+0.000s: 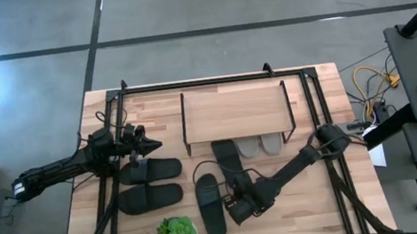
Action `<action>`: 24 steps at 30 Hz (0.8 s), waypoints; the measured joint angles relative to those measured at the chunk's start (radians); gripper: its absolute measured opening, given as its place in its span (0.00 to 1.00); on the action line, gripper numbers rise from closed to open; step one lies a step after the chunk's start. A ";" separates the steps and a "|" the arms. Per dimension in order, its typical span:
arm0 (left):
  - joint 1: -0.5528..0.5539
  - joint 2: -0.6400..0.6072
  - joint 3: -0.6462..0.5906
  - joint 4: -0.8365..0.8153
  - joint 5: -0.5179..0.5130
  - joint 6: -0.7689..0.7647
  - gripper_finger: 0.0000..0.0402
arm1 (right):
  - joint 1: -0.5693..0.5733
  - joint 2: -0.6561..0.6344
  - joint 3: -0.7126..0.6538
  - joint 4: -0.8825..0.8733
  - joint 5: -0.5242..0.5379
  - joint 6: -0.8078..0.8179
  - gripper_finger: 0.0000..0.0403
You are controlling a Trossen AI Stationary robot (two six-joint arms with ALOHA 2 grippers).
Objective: Pick and place slides into the shelf
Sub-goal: Put the black slipper under the shelf
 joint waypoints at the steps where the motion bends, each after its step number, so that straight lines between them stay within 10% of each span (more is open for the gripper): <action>1: 0.000 0.000 0.000 0.000 0.000 0.000 0.00 | -0.011 0.000 0.000 -0.012 0.018 -0.001 0.02; 12: 0.000 -0.001 0.000 0.000 0.000 0.000 0.00 | -0.127 -0.007 -0.001 0.027 0.029 -0.229 0.02; 24: 0.000 0.000 0.000 0.000 0.000 0.000 0.00 | 0.022 -0.100 -0.001 0.125 -0.160 -0.236 0.02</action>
